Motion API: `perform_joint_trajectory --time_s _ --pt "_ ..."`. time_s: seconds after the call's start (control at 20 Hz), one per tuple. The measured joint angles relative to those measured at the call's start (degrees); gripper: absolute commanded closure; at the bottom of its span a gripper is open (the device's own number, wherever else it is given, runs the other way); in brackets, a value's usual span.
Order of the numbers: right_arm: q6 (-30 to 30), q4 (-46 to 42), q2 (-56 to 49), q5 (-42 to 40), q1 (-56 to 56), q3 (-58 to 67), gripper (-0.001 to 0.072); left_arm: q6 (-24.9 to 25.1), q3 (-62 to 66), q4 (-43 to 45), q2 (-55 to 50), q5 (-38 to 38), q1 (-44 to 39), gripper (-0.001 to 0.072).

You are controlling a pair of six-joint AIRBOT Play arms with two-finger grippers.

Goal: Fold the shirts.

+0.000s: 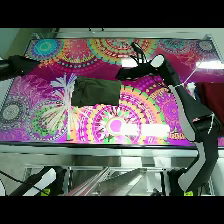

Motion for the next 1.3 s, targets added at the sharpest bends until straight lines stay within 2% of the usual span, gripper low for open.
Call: perform_joint_trajectory --time_s 0.1,0.35,0.55,0.6,0.65,0.7,0.8,0.95,1.1,1.3 --pt "2.73 -1.03 -2.36 1.77 -1.16 -1.75 0.0014 0.26 -0.13 -0.02 -0.85 -0.02 -1.01 0.0696" --pt "4.52 5.27 -9.2 2.21 0.52 -3.06 0.0015 0.66 -0.26 -0.02 -2.14 -0.22 -2.1 0.0697" --pt "1.03 14.73 -12.15 -2.54 3.72 -3.23 0.0019 0.87 -0.26 -0.07 -2.36 -0.48 -2.29 0.0696" --pt "0.59 16.2 -12.48 -4.02 4.35 -3.26 0.016 0.87 -0.26 -0.07 -2.38 -0.5 -2.29 0.0696" --pt "-0.35 17.53 -12.79 -5.53 4.87 -3.3 0.0537 0.9 -0.26 -0.04 -2.4 -0.55 -2.29 0.0696" --pt "-1.81 19.76 -13.0 -6.45 5.16 -3.32 0.0677 0.92 -0.26 -0.07 -2.4 -0.63 -2.29 0.0696" --pt "-5.2 24.09 -12.85 -7.43 5.31 -3.26 0.0691 0.98 -0.26 -0.07 -2.4 -0.61 -2.29 0.0696" --pt "-7.93 25.79 -10.14 -7.28 4.66 -3.26 0.0692 0.98 -0.26 -0.04 -2.4 -0.33 -2.29 0.0696" --pt "-7.02 21.09 -2.21 -4.96 1.68 -3.26 0.0692 0.96 -0.26 -0.04 -2.4 0.48 -2.29 0.0696" --pt "-3.48 14.53 13.86 -0.66 -6.21 -3.21 0.0692 0.96 -0.26 -0.04 -2.4 0.83 -2.29 0.0696"
